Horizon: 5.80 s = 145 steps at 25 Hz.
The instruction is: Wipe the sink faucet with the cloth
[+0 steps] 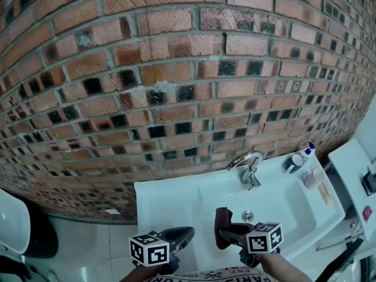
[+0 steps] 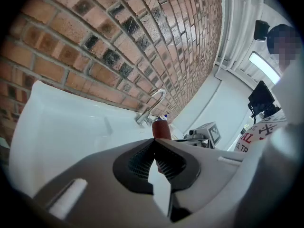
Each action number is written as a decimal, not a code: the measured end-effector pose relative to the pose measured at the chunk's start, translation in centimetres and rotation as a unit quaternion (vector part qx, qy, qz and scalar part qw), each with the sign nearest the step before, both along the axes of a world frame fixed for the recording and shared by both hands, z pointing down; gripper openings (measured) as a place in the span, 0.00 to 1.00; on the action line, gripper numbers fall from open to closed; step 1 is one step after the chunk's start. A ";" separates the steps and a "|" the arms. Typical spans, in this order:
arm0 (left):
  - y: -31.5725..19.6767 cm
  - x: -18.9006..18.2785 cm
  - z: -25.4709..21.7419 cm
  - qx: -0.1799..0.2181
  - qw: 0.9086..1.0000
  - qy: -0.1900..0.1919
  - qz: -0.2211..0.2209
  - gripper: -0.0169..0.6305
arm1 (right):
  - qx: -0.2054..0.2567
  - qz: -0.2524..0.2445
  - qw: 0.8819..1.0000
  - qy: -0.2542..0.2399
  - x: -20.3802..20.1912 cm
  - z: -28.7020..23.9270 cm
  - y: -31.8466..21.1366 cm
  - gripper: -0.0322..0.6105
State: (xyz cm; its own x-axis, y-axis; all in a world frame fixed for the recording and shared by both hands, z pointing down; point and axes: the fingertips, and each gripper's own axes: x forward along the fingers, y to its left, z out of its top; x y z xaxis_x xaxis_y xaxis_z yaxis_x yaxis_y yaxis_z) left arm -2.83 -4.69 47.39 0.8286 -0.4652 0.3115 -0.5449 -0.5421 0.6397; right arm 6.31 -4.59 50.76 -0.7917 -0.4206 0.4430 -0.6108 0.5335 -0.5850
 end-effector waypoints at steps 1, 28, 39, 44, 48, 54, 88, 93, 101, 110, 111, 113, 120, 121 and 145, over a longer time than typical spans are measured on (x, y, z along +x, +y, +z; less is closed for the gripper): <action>-0.1 -0.1 0.0 0.000 1.000 0.001 -0.002 0.04 | 0.004 -0.001 1.000 0.004 0.1 -0.2 -0.4 0.19; -2.0 -0.9 1.5 -0.014 1.000 0.005 -0.010 0.04 | 0.167 0.012 0.984 0.060 0.7 -11.2 -13.5 0.19; -2.6 -1.4 2.5 -0.025 1.000 0.006 -0.018 0.03 | 0.139 0.032 0.987 0.078 1.4 -8.4 -16.0 0.19; -2.7 -1.3 2.6 -0.026 0.999 0.006 -0.019 0.04 | 0.134 0.038 0.987 0.075 1.7 -8.0 -16.3 0.19; -2.8 -1.1 2.5 -0.025 0.999 0.005 -0.018 0.04 | 0.135 0.039 0.987 0.074 1.9 -8.1 -16.3 0.19; -2.7 -1.0 2.3 -0.022 1.000 0.004 -0.019 0.03 | 0.143 0.042 0.987 0.066 2.5 -9.3 -16.3 0.19; -2.6 -0.1 2.2 -0.019 1.000 -0.007 -0.006 0.03 | 0.165 0.197 0.966 0.040 15.2 -12.6 -18.9 0.20; -2.7 -0.2 2.5 -0.021 1.000 -0.013 -0.005 0.03 | 0.138 0.228 0.963 0.039 17.1 -10.2 -19.7 0.20; -2.9 -0.3 2.9 -0.027 0.999 -0.016 -0.005 0.03 | 0.105 0.240 0.965 0.033 17.5 -7.2 -20.4 0.20; -3.1 -0.4 3.4 -0.033 0.999 -0.019 -0.006 0.04 | 0.063 0.250 0.965 0.049 17.7 -3.1 -20.9 0.20; -3.2 -0.4 3.4 -0.033 0.999 -0.019 -0.007 0.03 | 0.059 0.250 0.965 0.051 17.7 -2.6 -21.0 0.20; -3.2 -0.4 3.5 -0.034 0.999 -0.019 -0.008 0.03 | 0.054 0.253 0.965 0.052 17.7 -2.1 -21.0 0.20; -3.2 -0.4 3.7 -0.036 0.999 -0.019 -0.008 0.03 | 0.052 0.253 0.965 0.054 17.7 -1.8 -21.1 0.20; -3.3 -0.4 3.6 -0.035 0.999 -0.019 -0.008 0.03 | 0.054 0.253 0.964 0.055 17.7 -2.0 -21.0 0.20; -2.5 -0.8 2.6 -0.022 1.000 -0.014 -0.013 0.03 | 0.130 0.175 0.972 0.088 11.3 -5.9 -18.4 0.20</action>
State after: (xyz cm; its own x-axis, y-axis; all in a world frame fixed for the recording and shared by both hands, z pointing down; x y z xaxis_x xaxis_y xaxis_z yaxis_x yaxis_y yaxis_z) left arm -3.64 -7.20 49.99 0.8076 -0.4710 0.3549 -0.5756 -0.4991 0.6477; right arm 17.64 -22.99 44.90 -0.5017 -0.7668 0.4005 -0.8598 0.3911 -0.3283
